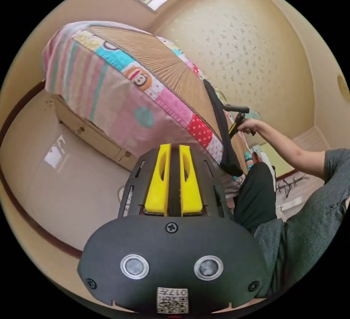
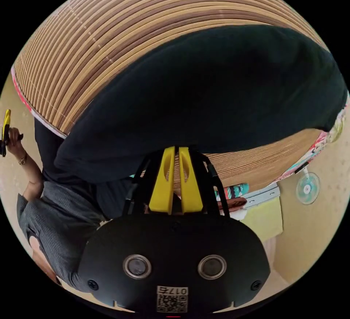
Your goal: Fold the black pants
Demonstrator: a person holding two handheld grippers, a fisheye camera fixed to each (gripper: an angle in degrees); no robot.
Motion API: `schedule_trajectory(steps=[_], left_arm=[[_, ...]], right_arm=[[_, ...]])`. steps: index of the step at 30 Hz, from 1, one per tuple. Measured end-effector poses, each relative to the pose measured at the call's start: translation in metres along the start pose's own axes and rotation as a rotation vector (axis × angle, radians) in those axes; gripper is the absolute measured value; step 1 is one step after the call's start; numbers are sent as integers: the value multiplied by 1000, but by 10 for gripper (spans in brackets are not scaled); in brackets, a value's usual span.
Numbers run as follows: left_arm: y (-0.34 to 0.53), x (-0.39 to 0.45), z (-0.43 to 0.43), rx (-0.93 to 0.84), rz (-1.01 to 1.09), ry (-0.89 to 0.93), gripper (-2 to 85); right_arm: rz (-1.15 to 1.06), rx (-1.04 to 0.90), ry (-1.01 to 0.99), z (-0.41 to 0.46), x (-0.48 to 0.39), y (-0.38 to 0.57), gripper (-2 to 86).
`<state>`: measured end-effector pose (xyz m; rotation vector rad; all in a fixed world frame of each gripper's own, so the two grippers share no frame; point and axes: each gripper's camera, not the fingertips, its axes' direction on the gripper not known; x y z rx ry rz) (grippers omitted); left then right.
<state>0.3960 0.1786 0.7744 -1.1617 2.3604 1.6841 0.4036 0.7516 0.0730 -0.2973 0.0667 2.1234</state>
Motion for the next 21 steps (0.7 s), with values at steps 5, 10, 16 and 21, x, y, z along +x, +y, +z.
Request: schedule_trajectory(steps=[5, 10, 16, 21], left_arm=[[20, 0, -21, 79, -141, -1, 7], [-44, 34, -28, 2, -82, -194, -1], [-141, 113, -15, 84, 154, -179, 40], [-148, 174, 72, -26, 247, -80, 62]], right_arm=[[-133, -48, 95, 5, 0, -15, 12], [-202, -100, 132, 13, 8, -29, 10], [-298, -96, 83, 20, 30, -32, 9], [-298, 8, 111, 32, 32, -14, 10]])
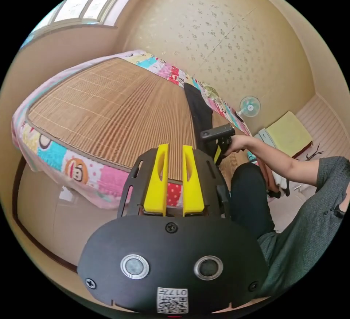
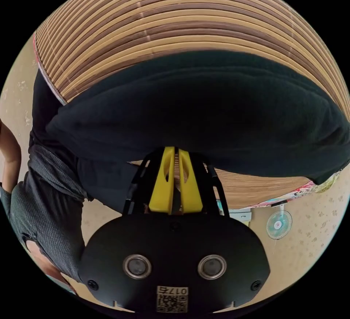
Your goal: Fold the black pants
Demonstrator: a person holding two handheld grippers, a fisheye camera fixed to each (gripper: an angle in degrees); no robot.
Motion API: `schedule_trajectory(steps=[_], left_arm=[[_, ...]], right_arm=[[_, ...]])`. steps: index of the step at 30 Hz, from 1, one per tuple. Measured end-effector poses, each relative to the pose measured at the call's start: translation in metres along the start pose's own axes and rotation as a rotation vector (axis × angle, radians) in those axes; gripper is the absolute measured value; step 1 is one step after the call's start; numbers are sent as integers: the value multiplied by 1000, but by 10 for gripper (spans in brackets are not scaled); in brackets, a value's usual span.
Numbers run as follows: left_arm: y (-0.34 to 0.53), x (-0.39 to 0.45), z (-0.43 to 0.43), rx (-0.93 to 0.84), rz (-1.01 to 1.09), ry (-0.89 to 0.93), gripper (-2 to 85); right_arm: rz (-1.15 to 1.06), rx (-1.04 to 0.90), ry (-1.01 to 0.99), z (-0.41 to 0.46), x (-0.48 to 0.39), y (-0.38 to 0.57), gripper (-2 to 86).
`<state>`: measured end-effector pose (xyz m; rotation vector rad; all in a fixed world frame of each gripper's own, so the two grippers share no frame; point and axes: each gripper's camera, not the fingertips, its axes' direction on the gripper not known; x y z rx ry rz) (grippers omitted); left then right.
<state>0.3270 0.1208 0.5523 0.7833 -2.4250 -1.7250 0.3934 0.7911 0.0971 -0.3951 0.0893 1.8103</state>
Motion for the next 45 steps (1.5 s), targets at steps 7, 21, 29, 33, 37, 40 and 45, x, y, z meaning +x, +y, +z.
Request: schedule_trajectory(steps=[7, 21, 29, 33, 37, 40, 45], left_arm=[[47, 67, 98, -147, 1, 141, 44], [88, 78, 131, -313, -171, 127, 126], [48, 69, 66, -226, -68, 242, 45], [45, 33, 54, -238, -230, 122, 51], [83, 12, 52, -228, -401, 125, 102], [110, 14, 43, -153, -504, 180, 125], [135, 39, 70, -197, -570, 331, 183]], right_arm=[[131, 160, 121, 21, -28, 24, 11], [436, 508, -5, 51, -45, 109, 7], [371, 754, -244, 60, -31, 186, -2], [564, 990, -262, 56, -19, 239, 2], [603, 1071, -250, 59, -22, 260, 2], [532, 1091, -323, 57, -27, 256, 2], [512, 1071, -265, 46, -47, 258, 2]])
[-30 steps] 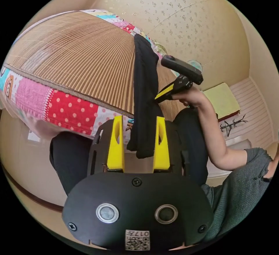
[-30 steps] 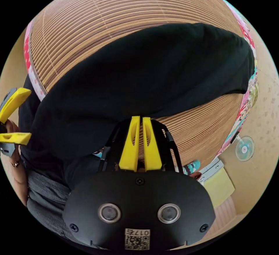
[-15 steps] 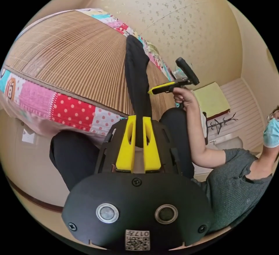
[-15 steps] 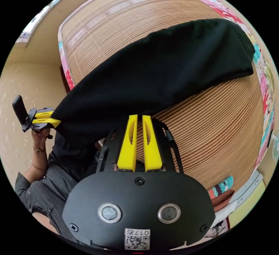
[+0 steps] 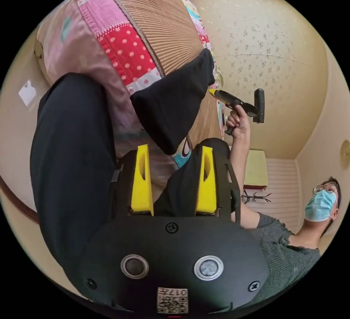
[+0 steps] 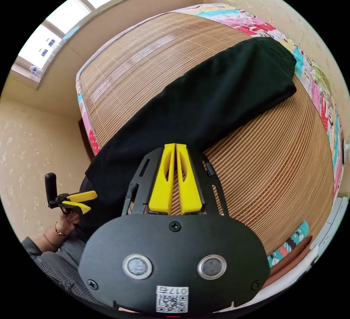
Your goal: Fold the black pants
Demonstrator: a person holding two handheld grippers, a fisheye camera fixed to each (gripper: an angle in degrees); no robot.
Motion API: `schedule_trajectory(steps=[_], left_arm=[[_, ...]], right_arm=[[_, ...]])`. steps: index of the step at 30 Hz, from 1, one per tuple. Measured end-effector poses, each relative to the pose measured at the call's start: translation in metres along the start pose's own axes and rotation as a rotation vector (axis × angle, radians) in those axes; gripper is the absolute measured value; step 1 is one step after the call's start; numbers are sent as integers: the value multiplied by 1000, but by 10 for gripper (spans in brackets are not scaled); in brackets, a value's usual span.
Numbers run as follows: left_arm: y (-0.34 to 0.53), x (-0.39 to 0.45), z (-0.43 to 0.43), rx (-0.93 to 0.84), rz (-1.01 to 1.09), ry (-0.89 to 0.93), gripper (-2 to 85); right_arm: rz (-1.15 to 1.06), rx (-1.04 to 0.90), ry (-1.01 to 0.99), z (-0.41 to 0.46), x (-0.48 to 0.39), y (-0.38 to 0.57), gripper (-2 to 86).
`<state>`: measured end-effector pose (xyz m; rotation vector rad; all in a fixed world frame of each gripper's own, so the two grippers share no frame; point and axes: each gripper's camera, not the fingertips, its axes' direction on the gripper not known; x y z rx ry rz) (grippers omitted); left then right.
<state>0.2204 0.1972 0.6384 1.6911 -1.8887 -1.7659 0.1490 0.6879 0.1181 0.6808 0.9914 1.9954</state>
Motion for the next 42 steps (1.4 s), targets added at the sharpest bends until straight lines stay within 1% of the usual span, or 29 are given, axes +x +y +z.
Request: schedule_trajectory(steps=[2, 3, 5, 6, 9, 11, 13, 15, 17, 21, 23, 25, 27, 29, 31, 32, 33, 35, 36, 38, 39, 42], left_arm=[[-2, -9, 11, 57, -41, -28, 200], [-3, -13, 15, 56, -60, -10, 203], [-4, -24, 31, 65, -112, 109, 204], [-4, -25, 34, 77, -109, 109, 202], [-8, -22, 43, 120, -67, 78, 172], [-5, -14, 45, 116, -30, -25, 98], [5, -7, 35, 133, 35, -7, 63], [13, -2, 23, 126, 77, 74, 54], [21, 7, 8, 136, 115, 137, 51], [31, 19, -24, 171, 163, 138, 50], [38, 23, -51, 209, 201, 106, 50], [45, 21, -71, 236, 213, 94, 50], [54, 18, -93, 273, 211, 67, 50], [69, 13, -122, 331, 205, 24, 50], [81, 10, -145, 384, 198, 0, 50], [89, 9, -159, 425, 194, -16, 50], [94, 8, -166, 447, 192, -23, 49], [107, 10, -189, 527, 199, -24, 49], [110, 12, -194, 552, 205, -24, 49], [117, 21, -210, 641, 206, -31, 49], [117, 23, -213, 657, 207, -31, 49], [103, 49, -207, 690, 262, -57, 50]], right_arm=[[-19, -3, 0, -4, -5, 4, 2], [-25, -6, -4, -7, -7, 7, 2], [-24, -10, -17, -10, -7, 12, 2], [-22, -13, -29, -13, -6, 16, 2], [-6, -6, -87, -20, 1, 24, 2], [-3, -2, -155, -25, 5, 28, 2], [-22, 14, -240, -29, 6, 31, 2], [-51, 68, -336, -41, 7, 36, 2], [-79, 138, -367, -55, 4, 42, 2], [-141, 257, -359, -78, -12, 56, 3], [-162, 264, -316, -79, -22, 60, 3], [-178, 245, -195, -76, -39, 59, 3], [-205, 230, 45, -66, -72, 56, 2], [-249, 225, 158, -54, -102, 52, 2], [-311, 232, 182, -40, -134, 49, 2], [-364, 217, 167, -27, -157, 47, 2], [-438, 135, 100, -8, -182, 42, 3], [-510, 16, 17, 22, -217, 39, 3], [-582, 30, -11, 26, -240, 44, 3], [-677, 22, -57, 24, -267, 49, 3], [-705, 6, -95, 22, -279, 48, 3], [-681, 16, -182, 12, -280, 37, 2]])
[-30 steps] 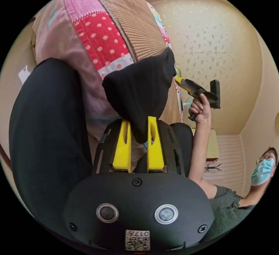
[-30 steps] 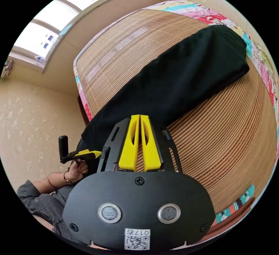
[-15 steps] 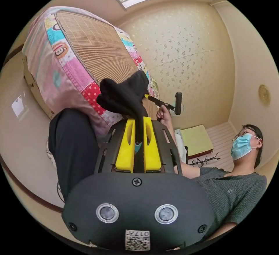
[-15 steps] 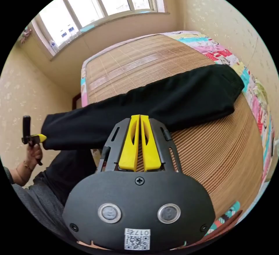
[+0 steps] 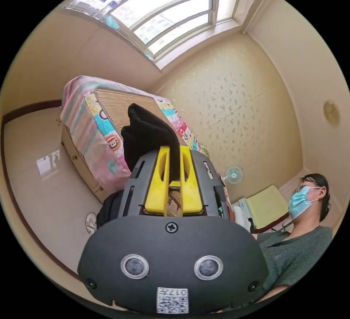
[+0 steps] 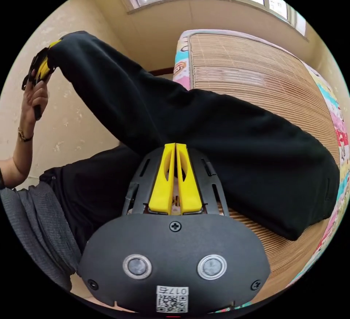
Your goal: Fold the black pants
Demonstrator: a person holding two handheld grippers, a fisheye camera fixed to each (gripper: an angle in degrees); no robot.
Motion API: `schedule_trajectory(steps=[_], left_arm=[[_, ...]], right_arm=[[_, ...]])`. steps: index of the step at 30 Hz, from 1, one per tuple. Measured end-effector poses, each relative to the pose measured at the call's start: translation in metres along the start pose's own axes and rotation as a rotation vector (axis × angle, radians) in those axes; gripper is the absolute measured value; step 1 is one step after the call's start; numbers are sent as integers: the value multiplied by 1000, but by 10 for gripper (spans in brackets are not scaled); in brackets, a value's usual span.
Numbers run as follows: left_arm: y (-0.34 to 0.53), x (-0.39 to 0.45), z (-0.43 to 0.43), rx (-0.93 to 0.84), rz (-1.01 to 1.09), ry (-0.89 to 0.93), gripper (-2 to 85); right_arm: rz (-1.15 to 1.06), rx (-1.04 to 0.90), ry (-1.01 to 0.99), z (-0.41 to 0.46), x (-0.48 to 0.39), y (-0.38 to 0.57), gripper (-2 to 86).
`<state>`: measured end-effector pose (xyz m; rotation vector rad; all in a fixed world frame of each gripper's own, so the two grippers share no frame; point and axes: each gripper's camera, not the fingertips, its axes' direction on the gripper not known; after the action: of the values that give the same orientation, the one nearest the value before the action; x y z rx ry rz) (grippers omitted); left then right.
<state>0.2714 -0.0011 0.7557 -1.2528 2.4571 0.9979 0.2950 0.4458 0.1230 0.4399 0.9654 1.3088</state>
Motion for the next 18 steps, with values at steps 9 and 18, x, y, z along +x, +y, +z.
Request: schedule_trajectory(steps=[9, 18], left_arm=[[-7, 107, 222, -267, 178, 67, 56], [38, 143, 407, -475, 250, 6, 59]], right_arm=[[766, 211, 96, -94, 174, 68, 2], [929, 292, 245, -124, 192, 76, 2]])
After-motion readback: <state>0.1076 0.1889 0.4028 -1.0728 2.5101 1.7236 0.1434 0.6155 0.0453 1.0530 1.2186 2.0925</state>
